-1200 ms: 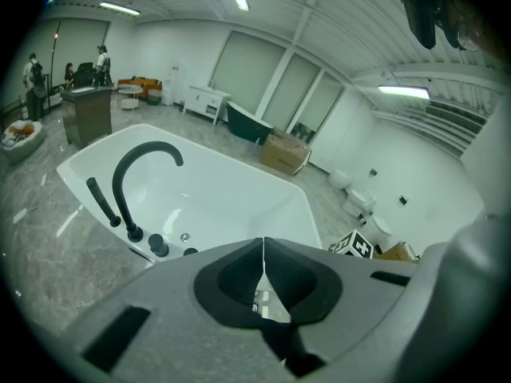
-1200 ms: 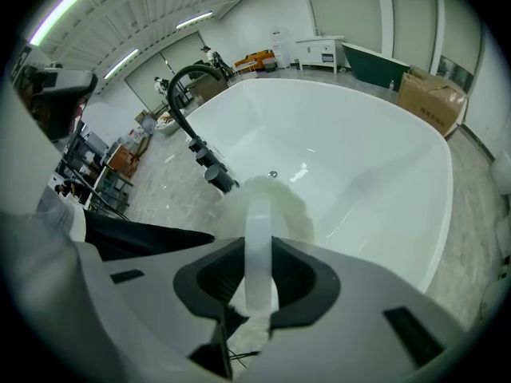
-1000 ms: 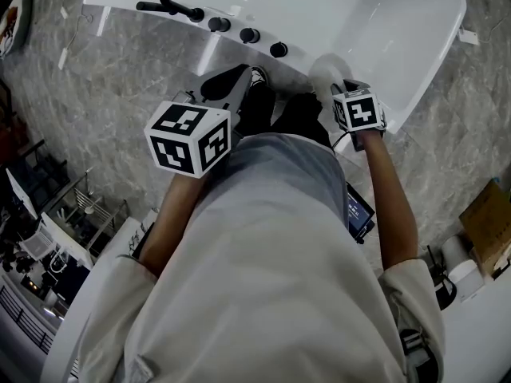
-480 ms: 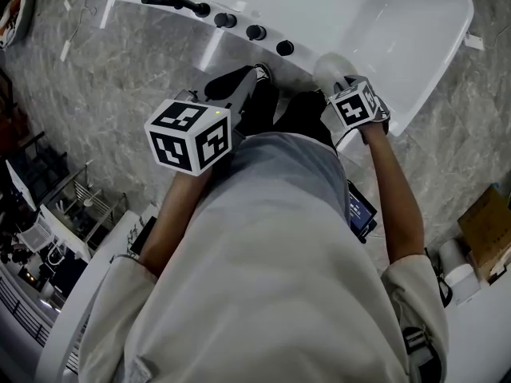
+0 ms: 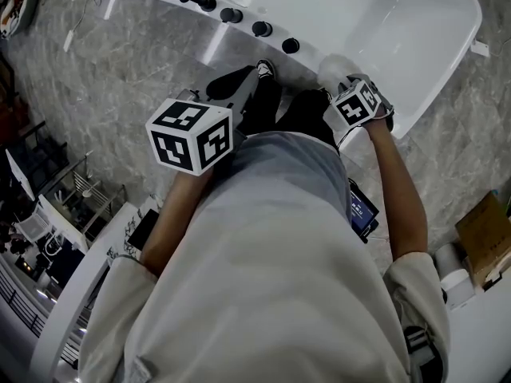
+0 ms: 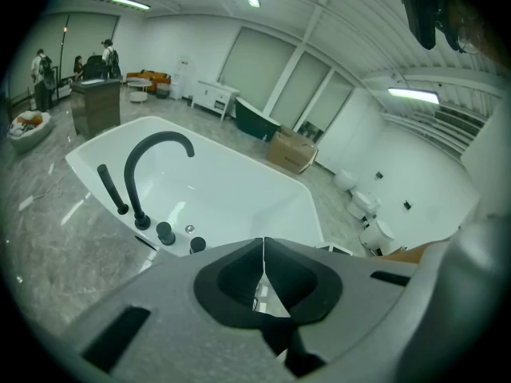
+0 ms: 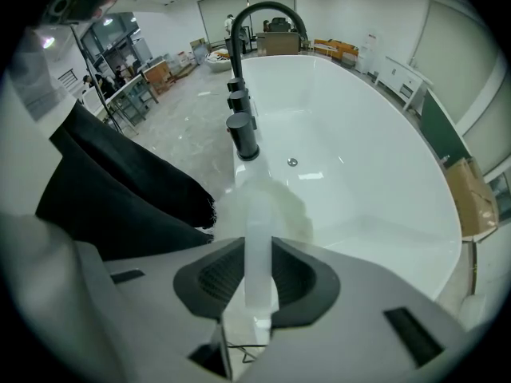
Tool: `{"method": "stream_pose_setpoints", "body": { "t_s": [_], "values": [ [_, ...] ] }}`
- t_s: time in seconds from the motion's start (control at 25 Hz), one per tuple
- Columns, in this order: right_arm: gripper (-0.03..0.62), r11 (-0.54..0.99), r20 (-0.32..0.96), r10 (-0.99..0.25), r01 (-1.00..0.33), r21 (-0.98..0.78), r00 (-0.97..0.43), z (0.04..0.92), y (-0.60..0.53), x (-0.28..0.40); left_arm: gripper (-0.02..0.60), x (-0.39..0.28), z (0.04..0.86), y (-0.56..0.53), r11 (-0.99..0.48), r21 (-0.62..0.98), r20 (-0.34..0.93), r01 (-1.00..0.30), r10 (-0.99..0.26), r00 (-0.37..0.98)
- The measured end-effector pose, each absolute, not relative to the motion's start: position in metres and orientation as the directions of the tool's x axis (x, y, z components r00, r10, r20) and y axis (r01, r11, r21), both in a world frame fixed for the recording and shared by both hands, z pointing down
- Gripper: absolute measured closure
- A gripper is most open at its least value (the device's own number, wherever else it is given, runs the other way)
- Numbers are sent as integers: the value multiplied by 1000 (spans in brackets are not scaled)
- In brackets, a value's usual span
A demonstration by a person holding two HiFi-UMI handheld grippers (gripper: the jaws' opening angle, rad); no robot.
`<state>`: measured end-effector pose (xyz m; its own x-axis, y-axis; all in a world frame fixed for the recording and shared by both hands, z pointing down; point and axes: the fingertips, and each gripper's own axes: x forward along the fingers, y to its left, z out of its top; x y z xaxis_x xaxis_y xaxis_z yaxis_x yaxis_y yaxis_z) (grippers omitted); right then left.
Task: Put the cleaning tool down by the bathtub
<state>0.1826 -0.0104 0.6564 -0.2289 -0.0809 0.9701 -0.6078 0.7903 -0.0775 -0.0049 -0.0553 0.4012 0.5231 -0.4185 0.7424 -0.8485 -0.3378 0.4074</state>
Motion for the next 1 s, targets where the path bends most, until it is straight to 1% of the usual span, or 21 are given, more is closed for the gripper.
{"method": "stream_pose_setpoints", "body": {
  "t_s": [0.6, 1.0],
  "values": [
    [510, 775, 963, -99, -627, -84, -251, 665, -23, 178, 572, -9, 402, -51, -329, 390, 756, -860, -419, 503],
    [500, 733, 964, -78, -670, -116, -253, 665, -19, 178, 572, -6, 400, -49, -330, 406, 746, -852, -418, 518]
  ]
}}
